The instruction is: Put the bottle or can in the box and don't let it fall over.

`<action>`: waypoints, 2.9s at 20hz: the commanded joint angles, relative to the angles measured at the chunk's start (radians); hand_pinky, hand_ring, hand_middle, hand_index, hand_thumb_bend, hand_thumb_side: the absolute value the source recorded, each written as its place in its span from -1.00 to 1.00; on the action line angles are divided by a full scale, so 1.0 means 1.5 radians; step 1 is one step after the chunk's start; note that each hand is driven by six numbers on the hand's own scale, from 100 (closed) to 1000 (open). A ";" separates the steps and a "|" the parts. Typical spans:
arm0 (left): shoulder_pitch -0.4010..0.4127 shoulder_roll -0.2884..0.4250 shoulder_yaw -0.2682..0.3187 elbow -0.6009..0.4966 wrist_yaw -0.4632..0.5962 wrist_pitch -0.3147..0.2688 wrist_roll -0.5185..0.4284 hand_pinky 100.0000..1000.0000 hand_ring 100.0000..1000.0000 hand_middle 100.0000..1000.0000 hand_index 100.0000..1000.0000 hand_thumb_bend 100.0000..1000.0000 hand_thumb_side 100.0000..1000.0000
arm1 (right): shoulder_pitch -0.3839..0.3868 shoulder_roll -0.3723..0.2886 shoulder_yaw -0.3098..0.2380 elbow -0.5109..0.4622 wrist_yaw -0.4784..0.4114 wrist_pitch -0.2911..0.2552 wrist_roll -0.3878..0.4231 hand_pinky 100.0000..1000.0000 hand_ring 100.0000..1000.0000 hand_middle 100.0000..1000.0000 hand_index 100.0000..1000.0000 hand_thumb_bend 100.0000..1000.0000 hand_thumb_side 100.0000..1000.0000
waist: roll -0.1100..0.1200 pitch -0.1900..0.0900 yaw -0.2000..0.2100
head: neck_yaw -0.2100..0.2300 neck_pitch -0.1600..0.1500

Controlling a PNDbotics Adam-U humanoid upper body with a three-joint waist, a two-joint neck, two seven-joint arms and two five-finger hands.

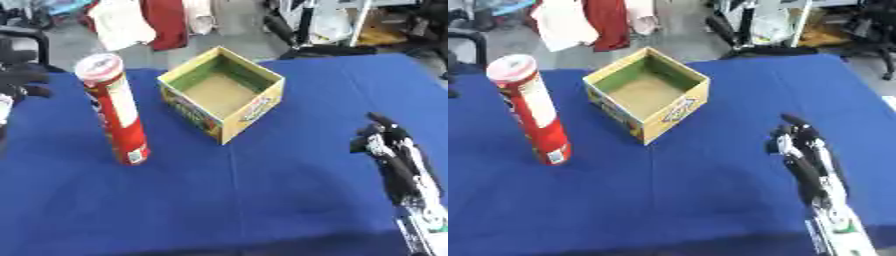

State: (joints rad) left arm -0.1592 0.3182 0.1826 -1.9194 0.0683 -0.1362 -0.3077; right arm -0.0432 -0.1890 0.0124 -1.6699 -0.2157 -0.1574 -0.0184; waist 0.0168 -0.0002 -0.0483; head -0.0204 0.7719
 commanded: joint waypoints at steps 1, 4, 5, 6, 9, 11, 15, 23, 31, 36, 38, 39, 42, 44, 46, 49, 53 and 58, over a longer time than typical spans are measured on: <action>-0.022 0.085 -0.003 -0.010 -0.029 -0.018 -0.003 0.32 0.41 0.60 0.95 -1.00 -0.02 | -0.006 -0.008 -0.003 -0.018 0.005 0.001 0.000 -0.03 -0.03 -0.01 0.59 -1.00 -0.41 | 0.002 -0.009 -0.003 | -0.001 -0.001; -0.037 0.182 -0.021 0.011 -0.066 -0.043 -0.006 0.44 0.50 0.67 0.99 -1.00 -0.18 | -0.007 -0.011 -0.003 -0.018 0.006 0.001 0.000 -0.03 -0.03 -0.01 0.59 -1.00 -0.41 | 0.005 -0.011 -0.007 | -0.004 -0.001; -0.042 0.212 -0.029 0.019 -0.080 -0.051 -0.010 0.49 0.54 0.70 1.00 -1.00 -0.26 | -0.007 -0.012 -0.003 -0.018 0.006 0.001 0.000 -0.03 -0.03 -0.02 0.59 -1.00 -0.41 | 0.006 -0.011 -0.008 | -0.004 -0.001; -0.047 0.242 -0.038 0.029 -0.096 -0.059 -0.015 0.51 0.56 0.72 1.00 -1.00 -0.30 | -0.007 -0.013 -0.003 -0.017 0.006 0.001 0.000 -0.03 -0.03 -0.02 0.59 -1.00 -0.41 | 0.007 -0.011 -0.009 | -0.005 -0.001; -0.071 0.321 -0.073 0.068 -0.147 -0.086 -0.036 0.61 0.64 0.79 1.00 -1.00 -0.43 | -0.006 -0.017 -0.001 -0.016 0.006 0.002 0.002 -0.03 -0.03 -0.02 0.59 -1.00 -0.41 | 0.009 -0.013 -0.012 | -0.004 -0.001; -0.092 0.361 -0.102 0.105 -0.167 -0.106 -0.050 0.64 0.66 0.81 1.00 -1.00 -0.33 | -0.004 -0.019 0.000 -0.015 0.006 0.003 0.003 -0.03 -0.03 -0.02 0.59 -1.00 -0.41 | 0.010 -0.014 -0.013 | -0.002 -0.001; -0.153 0.427 -0.171 0.191 -0.172 -0.141 -0.098 0.70 0.72 0.84 1.00 -1.00 0.10 | -0.002 -0.025 0.003 -0.014 0.006 0.003 0.005 -0.04 -0.03 -0.02 0.59 -1.00 -0.41 | 0.012 -0.016 -0.016 | 0.000 -0.001; -0.271 0.459 -0.266 0.250 -0.162 -0.179 -0.198 0.77 0.79 0.88 1.00 -1.00 0.38 | 0.002 -0.033 0.007 -0.010 0.003 0.004 0.009 -0.04 -0.03 -0.02 0.59 -1.00 -0.41 | 0.013 -0.018 -0.015 | 0.006 -0.001; -0.311 0.436 -0.302 0.272 -0.202 -0.181 -0.206 0.78 0.83 0.90 1.00 -1.00 0.43 | 0.003 -0.033 0.008 -0.010 0.002 0.004 0.010 -0.04 -0.03 -0.02 0.59 -1.00 -0.42 | 0.014 -0.019 -0.014 | 0.007 -0.001; -0.325 0.423 -0.315 0.286 -0.213 -0.177 -0.202 0.78 0.84 0.92 1.00 -1.00 0.60 | 0.004 -0.033 0.008 -0.010 0.001 0.004 0.011 -0.04 -0.04 -0.02 0.59 -1.00 -0.41 | 0.013 -0.019 -0.014 | 0.010 -0.001; -0.327 0.420 -0.317 0.288 -0.215 -0.176 -0.200 0.78 0.88 0.95 1.00 -1.00 0.78 | 0.004 -0.033 0.008 -0.010 0.001 0.004 0.011 -0.04 -0.04 -0.02 0.59 -1.00 -0.41 | 0.013 -0.019 -0.014 | 0.012 -0.001; -0.332 0.415 -0.318 0.291 -0.215 -0.173 -0.192 0.79 0.89 0.96 1.00 -1.00 0.81 | 0.004 -0.033 0.009 -0.010 0.001 0.004 0.012 -0.04 -0.04 -0.02 0.59 -1.00 -0.41 | 0.013 -0.019 -0.014 | 0.014 -0.001; -0.343 0.406 -0.323 0.300 -0.221 -0.164 -0.165 0.78 0.90 0.97 1.00 -1.00 0.84 | 0.005 -0.033 0.009 -0.009 0.000 0.004 0.013 -0.04 -0.04 -0.02 0.59 -1.00 -0.41 | 0.013 -0.019 -0.014 | 0.015 -0.001; -0.351 0.401 -0.326 0.306 -0.229 -0.162 -0.151 0.78 0.91 0.97 1.00 -1.00 0.79 | 0.005 -0.033 0.009 -0.009 0.000 0.004 0.013 -0.04 -0.04 -0.02 0.59 -1.00 -0.42 | 0.013 -0.020 -0.014 | 0.016 -0.001; -0.359 0.395 -0.330 0.313 -0.239 -0.162 -0.144 0.78 0.91 0.97 1.00 -1.00 0.76 | 0.006 -0.033 0.010 -0.009 0.000 0.004 0.013 -0.04 -0.04 -0.02 0.59 -1.00 -0.42 | 0.013 -0.020 -0.014 | 0.016 -0.001; -0.370 0.386 -0.336 0.323 -0.250 -0.165 -0.145 0.78 0.91 0.98 1.00 -1.00 0.68 | 0.006 -0.033 0.010 -0.009 0.000 0.004 0.014 -0.04 -0.04 -0.02 0.59 -1.00 -0.42 | 0.013 -0.020 -0.014 | 0.017 -0.001; -0.387 0.371 -0.346 0.338 -0.266 -0.169 -0.152 0.78 0.91 0.97 1.00 -1.00 0.72 | 0.006 -0.032 0.011 -0.009 -0.001 0.004 0.015 -0.04 -0.04 -0.02 0.59 -1.00 -0.42 | 0.013 -0.020 -0.015 | 0.018 -0.001; -0.405 0.354 -0.357 0.355 -0.292 -0.178 -0.164 0.78 0.91 0.98 1.00 -1.00 0.69 | 0.006 -0.032 0.011 -0.009 -0.001 0.004 0.015 -0.04 -0.04 -0.02 0.59 -1.00 -0.42 | 0.013 -0.020 -0.017 | 0.020 -0.001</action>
State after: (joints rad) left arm -0.7454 0.8342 -0.3579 -1.3883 -0.3598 -0.3997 -0.5489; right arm -0.0254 -0.2176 0.0313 -1.6693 -0.2117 -0.1493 0.0002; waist 0.0360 -0.0191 -0.0734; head 0.0068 0.7719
